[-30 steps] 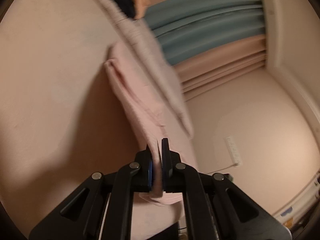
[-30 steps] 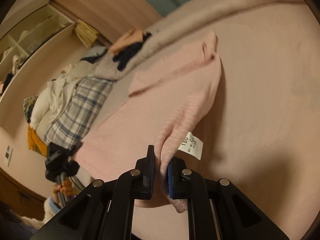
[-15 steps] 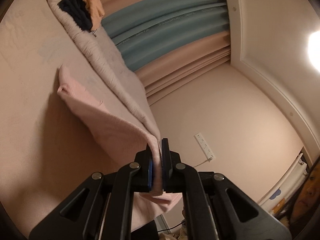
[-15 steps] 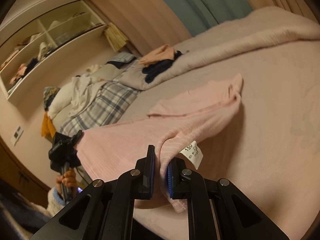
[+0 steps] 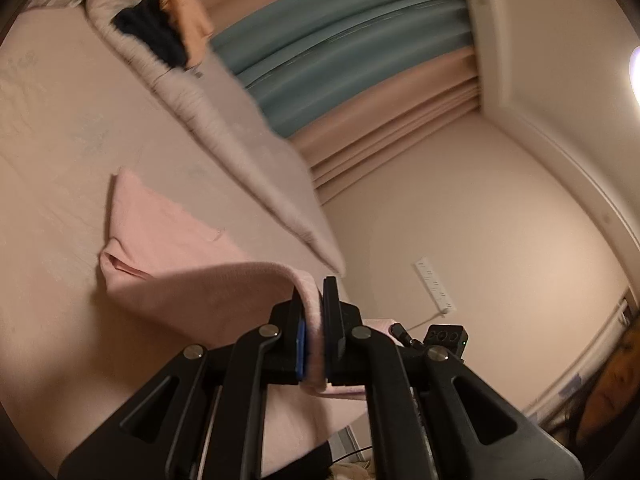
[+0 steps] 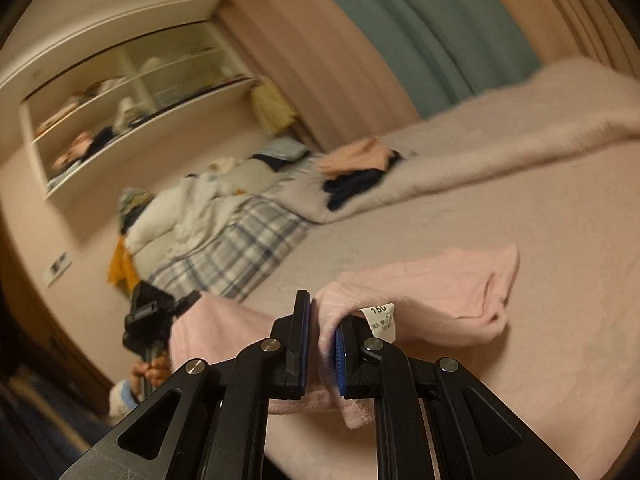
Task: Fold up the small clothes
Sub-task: 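Lift the hem with both tools and fold it toward the collar, then lower the folded hem onto the shirt and open both tools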
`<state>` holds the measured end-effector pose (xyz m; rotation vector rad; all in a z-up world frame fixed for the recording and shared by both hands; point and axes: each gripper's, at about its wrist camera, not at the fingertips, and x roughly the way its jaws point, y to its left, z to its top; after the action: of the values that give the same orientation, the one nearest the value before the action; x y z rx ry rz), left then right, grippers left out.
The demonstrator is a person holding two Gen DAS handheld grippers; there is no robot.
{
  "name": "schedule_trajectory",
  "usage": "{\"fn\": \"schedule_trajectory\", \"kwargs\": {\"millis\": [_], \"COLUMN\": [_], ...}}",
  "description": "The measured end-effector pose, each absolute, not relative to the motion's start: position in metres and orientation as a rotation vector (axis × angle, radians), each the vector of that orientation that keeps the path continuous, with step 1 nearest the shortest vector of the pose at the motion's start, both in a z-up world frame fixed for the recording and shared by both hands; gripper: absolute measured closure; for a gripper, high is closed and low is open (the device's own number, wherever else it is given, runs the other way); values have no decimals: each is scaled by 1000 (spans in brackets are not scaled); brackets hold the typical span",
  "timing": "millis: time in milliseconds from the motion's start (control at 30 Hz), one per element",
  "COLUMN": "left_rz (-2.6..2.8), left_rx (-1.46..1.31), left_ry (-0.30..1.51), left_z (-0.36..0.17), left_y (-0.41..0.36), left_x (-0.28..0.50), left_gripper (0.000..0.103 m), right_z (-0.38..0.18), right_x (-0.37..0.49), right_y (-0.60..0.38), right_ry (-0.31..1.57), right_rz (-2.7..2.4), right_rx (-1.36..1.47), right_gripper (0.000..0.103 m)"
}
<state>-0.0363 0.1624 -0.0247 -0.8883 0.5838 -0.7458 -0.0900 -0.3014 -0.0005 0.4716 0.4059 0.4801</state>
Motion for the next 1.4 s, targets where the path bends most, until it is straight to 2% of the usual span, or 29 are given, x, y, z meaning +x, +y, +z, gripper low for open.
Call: {"fn": "schedule_trajectory", "kwargs": {"millis": [300, 567, 600, 667, 700, 733, 767, 833, 1033, 1200, 1400], "left_rz": [-589, -368, -327, -272, -259, -258, -257, -242, -246, -278, -338], "left_rx": [-943, -1042, -1064, -1155, -1202, -1235, -1226, -1150, -1031, -901, -790], "left_ry": [814, 1049, 1085, 1115, 1116, 1107, 1096, 1074, 1015, 997, 952], "left_z": [-87, -167, -177, -190, -194, -195, -189, -175, -146, -126, -127], "left_y": [167, 174, 175, 181, 185, 188, 190, 194, 202, 205, 202], "left_x": [102, 208, 216, 223, 226, 228, 234, 237, 223, 180, 114], "left_gripper": [99, 98, 95, 79, 69, 65, 62, 54, 54, 50, 50], "right_z": [-38, -110, -117, -133, -137, -142, -145, -142, -117, -93, -88], "right_x": [33, 143, 150, 158, 159, 160, 159, 154, 130, 98, 41], "right_y": [-348, -383, -386, -393, -397, -401, -405, -411, -428, -432, -401], "right_ry": [601, 846, 873, 946, 957, 958, 942, 902, 834, 802, 816], "right_rz": [344, 164, 154, 87, 87, 92, 104, 98, -9, -146, -20], "right_rx": [702, 921, 949, 1039, 1093, 1162, 1247, 1303, 1198, 842, 536], "right_gripper": [91, 91, 91, 87, 81, 67, 57, 52, 50, 50, 50]}}
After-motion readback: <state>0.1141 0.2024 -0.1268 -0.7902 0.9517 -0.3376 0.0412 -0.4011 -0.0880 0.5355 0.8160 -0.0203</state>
